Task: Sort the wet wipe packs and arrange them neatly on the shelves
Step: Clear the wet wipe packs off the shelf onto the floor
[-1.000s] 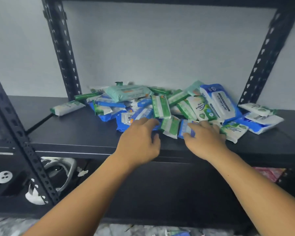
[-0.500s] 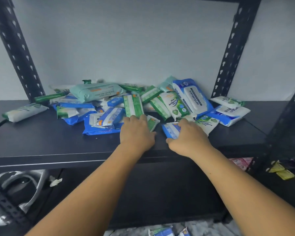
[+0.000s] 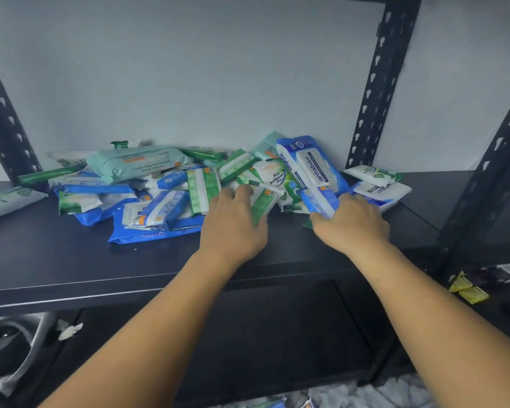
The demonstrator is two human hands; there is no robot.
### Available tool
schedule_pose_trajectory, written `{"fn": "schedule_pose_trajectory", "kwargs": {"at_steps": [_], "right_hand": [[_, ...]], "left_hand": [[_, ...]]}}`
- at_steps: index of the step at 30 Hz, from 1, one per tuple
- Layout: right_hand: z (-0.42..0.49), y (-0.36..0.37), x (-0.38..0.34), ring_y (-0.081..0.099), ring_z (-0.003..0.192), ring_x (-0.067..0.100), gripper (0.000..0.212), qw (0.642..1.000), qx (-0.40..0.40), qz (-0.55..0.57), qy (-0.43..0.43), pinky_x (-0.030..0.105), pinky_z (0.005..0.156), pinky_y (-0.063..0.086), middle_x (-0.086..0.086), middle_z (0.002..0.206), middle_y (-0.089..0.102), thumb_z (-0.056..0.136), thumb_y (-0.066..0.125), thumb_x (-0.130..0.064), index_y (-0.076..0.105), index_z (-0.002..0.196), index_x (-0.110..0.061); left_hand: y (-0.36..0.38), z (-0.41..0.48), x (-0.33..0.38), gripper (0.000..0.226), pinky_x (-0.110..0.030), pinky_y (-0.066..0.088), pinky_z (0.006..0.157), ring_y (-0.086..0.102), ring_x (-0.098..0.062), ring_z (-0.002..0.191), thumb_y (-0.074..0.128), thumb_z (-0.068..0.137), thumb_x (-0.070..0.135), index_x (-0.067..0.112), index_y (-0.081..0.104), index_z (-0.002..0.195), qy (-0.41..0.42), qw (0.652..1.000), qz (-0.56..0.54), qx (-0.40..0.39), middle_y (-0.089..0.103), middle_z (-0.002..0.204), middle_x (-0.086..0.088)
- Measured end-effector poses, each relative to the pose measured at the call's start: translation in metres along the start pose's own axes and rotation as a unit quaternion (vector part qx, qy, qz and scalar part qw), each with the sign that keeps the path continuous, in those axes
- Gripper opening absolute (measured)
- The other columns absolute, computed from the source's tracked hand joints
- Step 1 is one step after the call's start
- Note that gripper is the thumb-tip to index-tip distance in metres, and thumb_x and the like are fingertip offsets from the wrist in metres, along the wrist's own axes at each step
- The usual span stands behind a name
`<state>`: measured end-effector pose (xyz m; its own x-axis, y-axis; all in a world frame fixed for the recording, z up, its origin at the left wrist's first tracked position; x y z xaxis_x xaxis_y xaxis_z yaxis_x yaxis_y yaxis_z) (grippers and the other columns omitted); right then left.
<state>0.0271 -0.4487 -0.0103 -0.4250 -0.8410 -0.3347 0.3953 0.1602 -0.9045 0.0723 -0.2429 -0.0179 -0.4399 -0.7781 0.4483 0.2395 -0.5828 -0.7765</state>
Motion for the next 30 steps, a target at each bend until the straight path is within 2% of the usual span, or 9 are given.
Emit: {"fn": "schedule_pose_trajectory", "kwargs": {"at_steps": [2,5,10,14,17,19,23,26,30], "right_hand": [[0.001,0.01,0.0,0.055,0.102,0.03,0.051,0.999,-0.04,0.02,-0.002,0.042,0.084,0.051,0.006,0.112,0.058,0.084,0.053,-0.056,0.05,0.117,-0.018],[-0.008,0.017,-0.008,0.051,0.091,0.028,0.047,0.998,-0.023,0.047,-0.026,0.037,0.073,0.045,0.005,0.108,0.058,0.082,0.053,-0.052,0.051,0.113,-0.016],[-0.031,0.018,-0.016,0.046,0.083,0.024,0.035,0.992,0.003,0.07,-0.109,0.035,0.068,0.038,-0.003,0.095,0.049,0.079,0.056,-0.05,0.047,0.097,-0.021],[-0.044,0.015,-0.016,0.052,0.076,0.022,0.032,0.976,-0.004,0.118,-0.184,0.035,0.065,0.044,-0.008,0.086,0.054,0.067,0.051,-0.051,0.051,0.085,-0.025],[-0.044,0.012,-0.013,0.053,0.076,0.022,0.03,0.972,0.055,0.164,-0.158,0.036,0.064,0.049,-0.006,0.081,0.055,0.067,0.051,-0.05,0.052,0.08,-0.023],[-0.037,0.013,-0.012,0.054,0.087,0.027,0.039,0.983,0.085,0.126,-0.099,0.039,0.069,0.05,0.001,0.09,0.056,0.075,0.049,-0.052,0.055,0.091,-0.017],[-0.023,0.023,-0.022,0.046,0.119,0.034,0.083,0.999,-0.024,0.0,0.026,0.049,0.091,0.043,0.011,0.127,0.051,0.081,0.043,-0.076,0.046,0.133,-0.011],[-0.02,0.027,-0.033,0.041,0.126,0.033,0.109,0.996,-0.071,-0.032,0.047,0.051,0.095,0.04,0.011,0.136,0.045,0.068,0.042,-0.094,0.039,0.141,-0.014],[-0.015,0.015,-0.033,0.038,0.128,0.033,0.094,0.987,-0.151,-0.022,0.046,0.05,0.097,0.038,0.006,0.136,0.044,0.066,0.06,-0.078,0.042,0.137,-0.02]], "left_hand": [[0.004,0.005,0.002,0.056,-0.043,0.042,0.097,0.048,-0.036,0.115,0.063,0.09,0.037,0.017,0.046,0.14,-0.001,1.0,0.003,0.005,0.049,0.13,-0.014],[0.008,0.01,0.002,0.054,-0.043,0.041,0.096,0.05,-0.037,0.113,0.064,0.09,0.035,0.015,0.049,0.137,0.002,1.0,-0.005,0.03,0.051,0.127,-0.015],[0.001,0.02,-0.01,0.048,-0.046,0.043,0.087,0.05,-0.039,0.11,0.062,0.09,0.031,0.011,0.052,0.133,-0.022,0.993,-0.004,0.118,0.054,0.123,-0.017],[-0.003,0.036,-0.029,0.05,-0.049,0.043,0.089,0.049,-0.041,0.115,0.056,0.095,0.033,0.009,0.045,0.137,-0.082,0.987,0.023,0.137,0.049,0.128,-0.02],[0.003,0.044,-0.041,0.052,-0.05,0.041,0.095,0.045,-0.042,0.119,0.054,0.093,0.029,0.006,0.041,0.139,-0.105,0.984,0.066,0.129,0.044,0.131,-0.021],[0.008,0.047,-0.045,0.065,-0.05,0.036,0.102,0.038,-0.042,0.127,0.056,0.089,0.03,0.005,0.033,0.145,-0.127,0.98,0.095,0.118,0.037,0.14,-0.022],[0.007,0.055,-0.052,0.105,-0.048,0.029,0.112,0.027,-0.042,0.139,0.063,0.085,0.05,0.002,0.003,0.157,-0.204,0.967,0.127,0.08,0.025,0.153,-0.025],[0.004,0.056,-0.05,0.101,-0.048,0.028,0.111,0.029,-0.039,0.139,0.064,0.084,0.047,0.002,0.008,0.155,-0.213,0.962,0.163,0.045,0.034,0.15,-0.021],[-0.006,0.049,-0.046,0.088,-0.046,0.029,0.107,0.033,-0.035,0.133,0.067,0.072,0.028,0.007,0.026,0.147,-0.174,0.969,0.171,0.024,0.041,0.142,-0.013]]}}
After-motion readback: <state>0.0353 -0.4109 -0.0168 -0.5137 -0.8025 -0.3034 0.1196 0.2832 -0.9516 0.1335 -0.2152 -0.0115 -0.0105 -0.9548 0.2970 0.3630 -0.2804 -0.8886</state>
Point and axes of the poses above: each hand's wrist, its own z-axis towards the middle knuckle, its own y-axis out of the palm, x = y × z, the point moved 3 cm from there along z, towards the middle knuckle
